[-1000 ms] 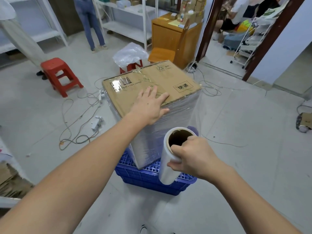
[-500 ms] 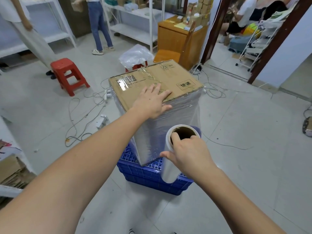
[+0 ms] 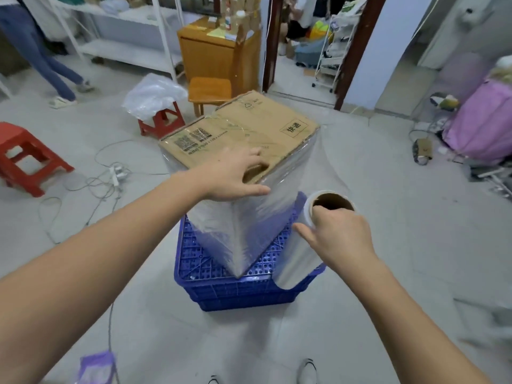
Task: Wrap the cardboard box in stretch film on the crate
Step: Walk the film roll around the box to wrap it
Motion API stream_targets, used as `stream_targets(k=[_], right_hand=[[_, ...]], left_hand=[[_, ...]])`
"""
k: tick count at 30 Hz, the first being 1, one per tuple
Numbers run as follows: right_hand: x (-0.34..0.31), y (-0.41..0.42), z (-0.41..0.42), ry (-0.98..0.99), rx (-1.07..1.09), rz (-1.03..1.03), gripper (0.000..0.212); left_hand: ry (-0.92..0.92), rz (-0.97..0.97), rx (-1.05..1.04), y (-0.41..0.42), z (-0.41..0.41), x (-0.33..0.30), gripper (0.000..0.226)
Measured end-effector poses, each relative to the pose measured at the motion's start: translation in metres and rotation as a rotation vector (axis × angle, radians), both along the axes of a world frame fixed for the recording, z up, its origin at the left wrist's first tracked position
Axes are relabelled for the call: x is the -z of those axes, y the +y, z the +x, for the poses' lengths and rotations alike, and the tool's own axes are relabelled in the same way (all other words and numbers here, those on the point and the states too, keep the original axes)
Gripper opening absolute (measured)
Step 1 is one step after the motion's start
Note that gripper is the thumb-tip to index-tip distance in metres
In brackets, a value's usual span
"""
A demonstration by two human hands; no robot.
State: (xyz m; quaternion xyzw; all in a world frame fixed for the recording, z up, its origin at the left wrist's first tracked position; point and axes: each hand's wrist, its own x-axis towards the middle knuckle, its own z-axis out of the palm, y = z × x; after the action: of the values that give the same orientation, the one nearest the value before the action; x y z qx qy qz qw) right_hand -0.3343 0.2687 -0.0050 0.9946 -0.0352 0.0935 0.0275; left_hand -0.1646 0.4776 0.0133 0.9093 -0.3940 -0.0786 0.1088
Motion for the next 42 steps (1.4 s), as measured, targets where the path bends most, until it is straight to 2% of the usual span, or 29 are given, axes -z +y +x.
stream_targets(k=[4,7,10,13,15,19,25,30,34,37,40,42], right_hand=[[-0.003,0.018,0.0,0.145,0.201,0.1,0.039],[0.003,0.031,-0.003,0.11,0.246,0.093,0.031],[0.007,0.029,-0.003,0.065,0.321,0.039,0.046],[0.013,0.021,0.001,0.025,0.338,-0.037,0.067],[0.015,0.016,0.0,0.012,0.31,-0.015,0.067],[0.016,0.014,-0.01,-0.022,0.178,0.031,0.065],[0.017,0.036,-0.029,-0.084,-0.265,0.085,0.069],[0.023,0.066,-0.025,-0.119,-0.45,0.103,0.063],[0.021,0.082,-0.016,-0.06,-0.561,0.071,0.046],[0.02,0.085,-0.016,-0.003,-0.59,0.059,0.042],[0.011,0.089,-0.022,0.023,-0.479,0.071,0.049],[0.007,0.096,-0.032,0.059,-0.423,0.038,0.037]], left_hand=[[-0.163,0.159,0.214,0.034,-0.004,0.015,0.121],[-0.224,0.129,0.222,0.046,0.001,0.024,0.12],[-0.245,-0.038,0.26,0.05,-0.001,0.031,0.111],[-0.269,0.015,0.285,0.049,-0.003,0.031,0.123],[-0.279,0.099,0.27,0.047,-0.002,0.027,0.133],[-0.234,0.158,0.211,0.039,-0.001,0.02,0.138],[-0.207,0.165,0.188,0.021,-0.01,0.016,0.138],[-0.184,0.142,0.159,0.028,-0.012,0.019,0.137],[-0.191,0.118,0.156,0.029,-0.014,0.02,0.134],[-0.205,0.094,0.156,0.03,-0.014,0.02,0.13],[-0.197,0.088,0.154,0.031,-0.014,0.02,0.131],[-0.194,0.097,0.152,0.03,-0.015,0.02,0.133]])
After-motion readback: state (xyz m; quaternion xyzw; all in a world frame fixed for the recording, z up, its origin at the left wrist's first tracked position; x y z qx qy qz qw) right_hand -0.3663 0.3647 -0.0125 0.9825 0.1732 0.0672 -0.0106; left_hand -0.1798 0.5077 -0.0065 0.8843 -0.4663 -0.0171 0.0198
